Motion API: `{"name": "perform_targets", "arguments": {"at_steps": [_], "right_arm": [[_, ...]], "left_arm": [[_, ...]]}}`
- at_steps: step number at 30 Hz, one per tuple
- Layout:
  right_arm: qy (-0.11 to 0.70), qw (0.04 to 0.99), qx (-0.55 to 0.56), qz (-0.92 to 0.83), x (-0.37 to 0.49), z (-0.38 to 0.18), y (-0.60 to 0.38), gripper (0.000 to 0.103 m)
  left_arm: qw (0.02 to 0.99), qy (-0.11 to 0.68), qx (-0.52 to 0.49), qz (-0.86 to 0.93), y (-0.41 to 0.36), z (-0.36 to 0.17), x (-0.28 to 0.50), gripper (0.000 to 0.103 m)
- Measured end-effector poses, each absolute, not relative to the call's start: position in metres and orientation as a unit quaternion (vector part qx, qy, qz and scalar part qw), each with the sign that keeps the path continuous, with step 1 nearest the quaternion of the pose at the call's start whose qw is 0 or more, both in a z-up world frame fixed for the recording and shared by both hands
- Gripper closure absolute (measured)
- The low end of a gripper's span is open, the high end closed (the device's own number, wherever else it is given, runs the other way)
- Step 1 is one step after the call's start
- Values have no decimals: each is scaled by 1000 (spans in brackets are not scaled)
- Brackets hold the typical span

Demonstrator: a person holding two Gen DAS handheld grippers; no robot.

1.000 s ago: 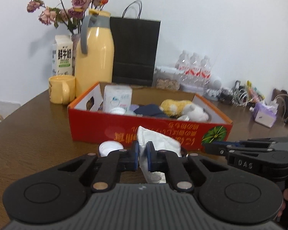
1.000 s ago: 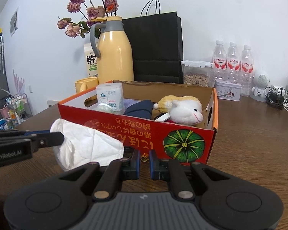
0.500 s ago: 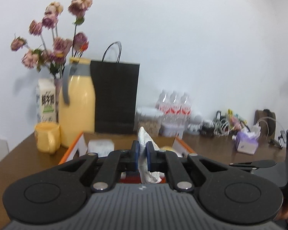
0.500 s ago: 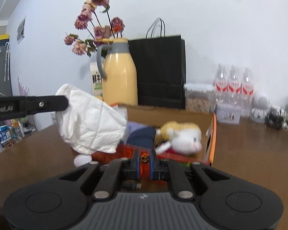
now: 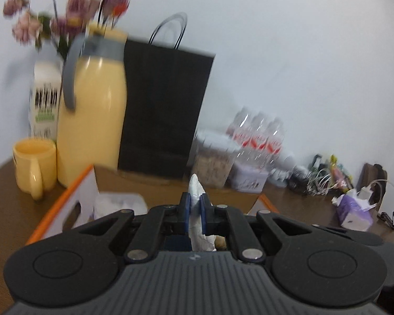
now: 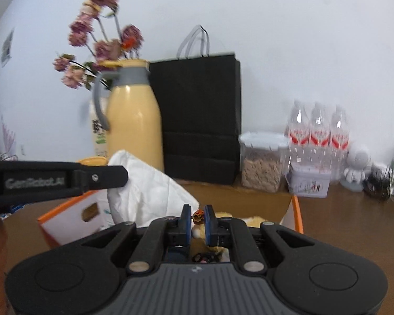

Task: Organize objects
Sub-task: 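Carry the white tissue and orange item into the box while opening both tools, then withdraw both tools from the box toward the remaining table items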

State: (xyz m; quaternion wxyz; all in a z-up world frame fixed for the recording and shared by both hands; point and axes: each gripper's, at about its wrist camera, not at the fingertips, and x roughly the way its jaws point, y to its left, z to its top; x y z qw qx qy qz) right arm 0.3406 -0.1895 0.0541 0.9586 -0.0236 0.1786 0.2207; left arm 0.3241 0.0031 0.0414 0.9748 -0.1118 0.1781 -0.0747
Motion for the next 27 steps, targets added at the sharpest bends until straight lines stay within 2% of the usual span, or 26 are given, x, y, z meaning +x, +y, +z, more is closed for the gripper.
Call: {"name": "perform_targets", "arguments": {"at_steps": [6,7,8,9,10,11,12,13,14,16,27], "right_arm": [[215,952,-14,219,355,30,-201,94],[218,951,-13,221,355,29,-202,93],[221,950,-12,222,354,28,-202,93],[221,950,-13,221,353,27,-203,90],[222,950,-15,221,351,27,-203,80],[222,949,-16,222,350,27,-203,63],[221,949,-17,223,347,27,-203,51],[218,951,-18,220,344,28,-203,27],[212,953,-22,215,341,29,-203,10],[203,958,-30,200,336,31,-202,0],[200,962,-29,182,330,37,-208,0]], "left_arm": [[982,175,-51,-38,3,22,331,91],[983,173,-43,-32,2,21,331,82],[984,171,-36,-27,1,21,329,64],[985,167,-32,-22,0,21,326,53],[987,159,-26,-15,0,20,323,38],[988,153,-20,-11,-1,22,320,29],[989,147,-15,-8,-2,22,317,24],[990,143,-11,-4,-2,23,314,11],[990,138,-10,1,-3,23,312,0],[992,128,-8,3,-3,23,308,0],[993,115,-20,7,-2,24,300,0]]}}
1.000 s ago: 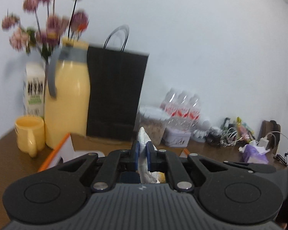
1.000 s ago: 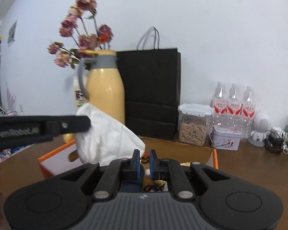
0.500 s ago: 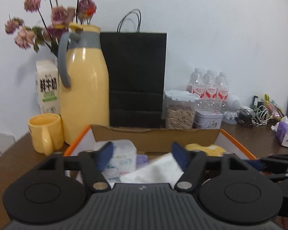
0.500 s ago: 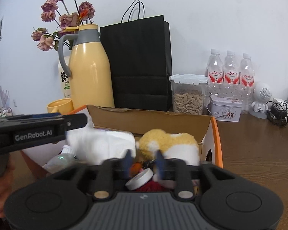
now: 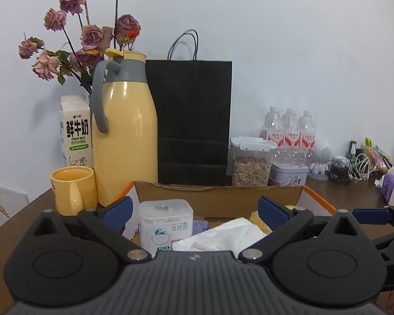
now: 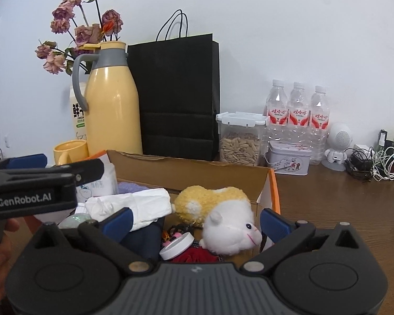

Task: Organize objects
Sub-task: 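Withdraw both tools from the box toward the remaining table items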

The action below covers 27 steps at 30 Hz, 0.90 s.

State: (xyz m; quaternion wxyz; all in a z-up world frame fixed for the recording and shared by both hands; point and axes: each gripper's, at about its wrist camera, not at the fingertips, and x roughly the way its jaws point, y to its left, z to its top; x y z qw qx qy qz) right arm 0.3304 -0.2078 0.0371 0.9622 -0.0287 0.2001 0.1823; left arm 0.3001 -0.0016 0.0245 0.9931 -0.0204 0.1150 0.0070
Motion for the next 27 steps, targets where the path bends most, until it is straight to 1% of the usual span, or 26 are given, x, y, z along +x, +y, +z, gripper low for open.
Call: {"name": "perform_targets", "arguments": {"at_steps": [9,15,18,23,27], "right_arm": [[179,966,-37,182,304,47,-217,0],[168,966,-46,191,278,47,-225,0],[171,963,-54,201,267,44,-225,0],[185,957,-72,213,253,33,-222,0],[198,950,-88,225,241,23,-216,0]], "left_arm": [[996,89,-20,7,3,31,267,0],[995,97,-6,13,8,27,242,0],[993,112,-3,21,15,20,232,0],[984,174,2,32,29,1,224,0],[979,200,1,35,39,-10,214,0]]}}
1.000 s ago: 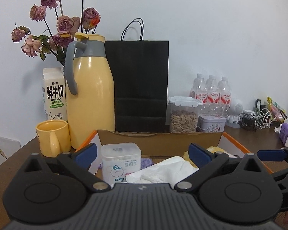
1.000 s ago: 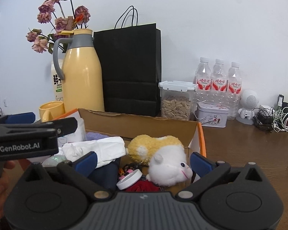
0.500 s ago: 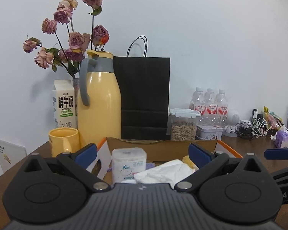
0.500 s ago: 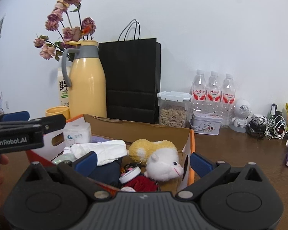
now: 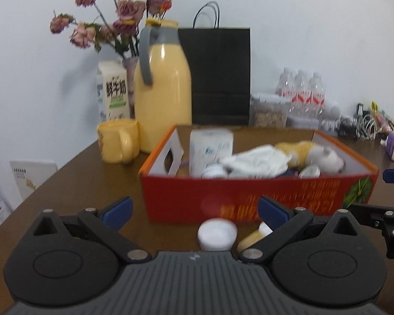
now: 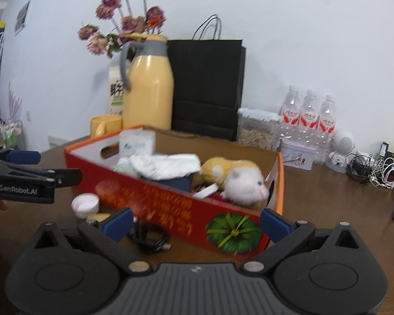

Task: Organize objects
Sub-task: 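Withdraw both tools from the box toward the remaining table items, then grasp the black cable with the right tool while the left tool grasps the large white cap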

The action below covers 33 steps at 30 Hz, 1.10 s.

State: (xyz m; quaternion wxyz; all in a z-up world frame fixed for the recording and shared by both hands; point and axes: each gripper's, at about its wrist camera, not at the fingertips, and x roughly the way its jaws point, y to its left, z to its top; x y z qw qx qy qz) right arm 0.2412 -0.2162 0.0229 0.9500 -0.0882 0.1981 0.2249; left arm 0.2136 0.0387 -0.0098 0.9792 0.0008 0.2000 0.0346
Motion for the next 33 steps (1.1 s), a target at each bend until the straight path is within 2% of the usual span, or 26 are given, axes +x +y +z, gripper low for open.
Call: {"name": "perform_targets", "arguments": {"at_steps": [5,12,24,26,28,33], "right_arm": [[225,939,-105,237,235,10,-207,0],[260,929,-103,242,241,-2,-194,1],[296,926,-74,221,271,-9,-161,25],[300,925,-70,220,273,-10,-160,35],[304,924,-65,221,275,-10,-158,40],[313,920,-57,229,278,-12,-156,50]], "left_arm": [[972,228,-16,53,56,-18,206,0],[971,224,-51,71,72,-15,202,0],[968,236,-52,67,73,-16,201,0],[968,235,-53,66,73,-16,201,0],[968,235,-53,66,73,-16,201,0],[968,238,-52,67,72,-16,202,0]]}}
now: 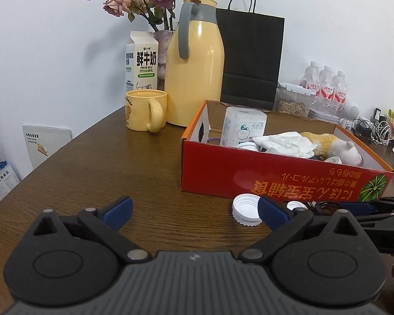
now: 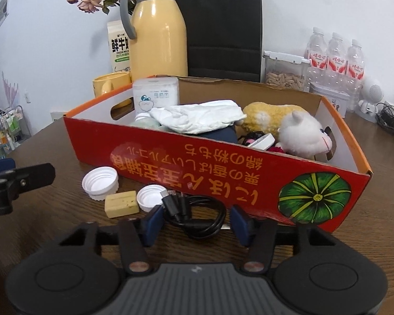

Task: Organize objects
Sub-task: 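Grasp the black cable with the right tool while the left tool grasps the large white cap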

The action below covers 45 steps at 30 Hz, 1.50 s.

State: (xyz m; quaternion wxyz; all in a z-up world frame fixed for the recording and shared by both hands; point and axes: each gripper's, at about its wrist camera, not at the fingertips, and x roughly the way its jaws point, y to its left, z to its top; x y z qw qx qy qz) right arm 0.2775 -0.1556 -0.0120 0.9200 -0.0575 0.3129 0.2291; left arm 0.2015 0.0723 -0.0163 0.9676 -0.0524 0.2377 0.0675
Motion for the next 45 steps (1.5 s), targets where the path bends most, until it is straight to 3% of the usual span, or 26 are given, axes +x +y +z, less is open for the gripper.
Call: {"name": "perform_targets", "arguments": {"at_steps": [38,42,44,45], "right_arm": [[227,939,-22,259,235,13,-196,52],[228,938,-25,260,234,13,-195,52],[229,937,-26,261,234,12,-195,52],[230,937,-27,261,234,12,-194,52]], "left_arm": [[940,338,-8,41,52,-42,275,0],[943,331,-7,26,48,-41,275,15],[946,323,-1,11,45,-39,270,38],[948,319,3,4,43,-39,268,44]]}}
